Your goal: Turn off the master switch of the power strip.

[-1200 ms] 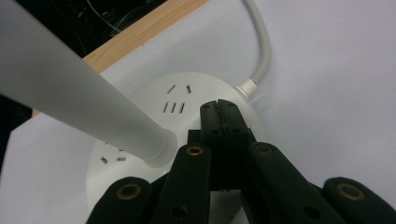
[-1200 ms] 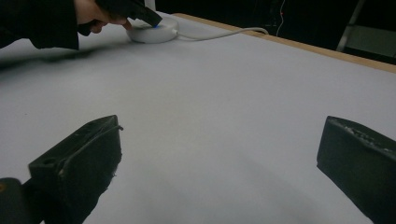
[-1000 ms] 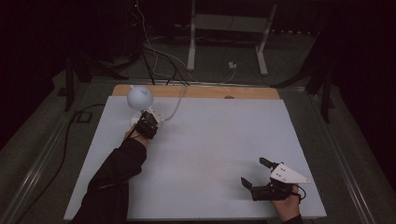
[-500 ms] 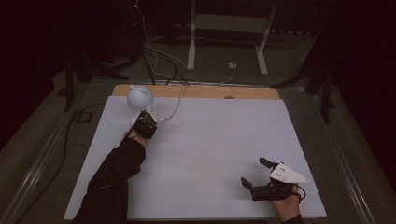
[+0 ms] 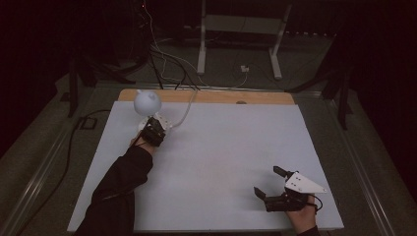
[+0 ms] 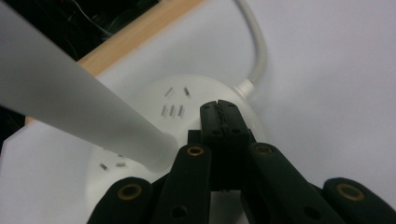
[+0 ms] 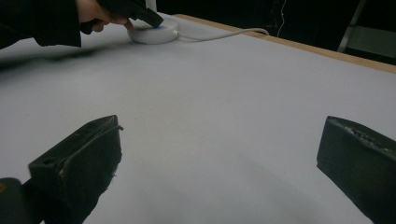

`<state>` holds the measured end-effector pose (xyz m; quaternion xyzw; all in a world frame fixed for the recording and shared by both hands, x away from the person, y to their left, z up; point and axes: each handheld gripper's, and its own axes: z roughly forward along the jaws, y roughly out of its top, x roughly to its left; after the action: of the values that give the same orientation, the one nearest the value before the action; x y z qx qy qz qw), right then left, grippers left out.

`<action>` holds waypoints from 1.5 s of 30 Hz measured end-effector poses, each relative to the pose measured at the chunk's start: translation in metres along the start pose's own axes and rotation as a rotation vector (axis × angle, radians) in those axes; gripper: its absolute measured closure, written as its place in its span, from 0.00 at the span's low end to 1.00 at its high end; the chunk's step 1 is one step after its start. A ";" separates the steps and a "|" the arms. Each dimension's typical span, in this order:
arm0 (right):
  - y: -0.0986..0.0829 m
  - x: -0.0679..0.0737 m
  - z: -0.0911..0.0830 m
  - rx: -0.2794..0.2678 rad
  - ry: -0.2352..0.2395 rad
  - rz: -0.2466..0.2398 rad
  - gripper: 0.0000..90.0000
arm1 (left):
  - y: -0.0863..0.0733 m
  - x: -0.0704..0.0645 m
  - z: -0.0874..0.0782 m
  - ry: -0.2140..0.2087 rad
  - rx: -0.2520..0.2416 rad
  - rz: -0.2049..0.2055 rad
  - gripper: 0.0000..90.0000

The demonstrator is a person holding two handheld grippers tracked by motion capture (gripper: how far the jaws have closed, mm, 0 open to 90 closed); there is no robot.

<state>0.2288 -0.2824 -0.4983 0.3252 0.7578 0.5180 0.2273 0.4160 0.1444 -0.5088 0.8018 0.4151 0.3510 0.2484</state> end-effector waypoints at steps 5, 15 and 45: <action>0.001 0.000 -0.002 -0.009 0.000 0.003 0.00 | 0.001 0.005 -0.004 -0.024 -0.037 -0.053 1.00; 0.001 0.000 -0.002 -0.010 0.002 0.000 0.00 | 0.011 0.003 -0.016 -0.055 -0.072 -0.059 1.00; 0.001 -0.001 -0.002 -0.008 0.003 0.009 0.00 | 0.023 -0.004 -0.026 -0.191 0.004 -0.125 0.45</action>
<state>0.2283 -0.2837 -0.4971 0.3269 0.7547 0.5224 0.2253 0.4054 0.1311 -0.4775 0.8045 0.4395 0.2560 0.3067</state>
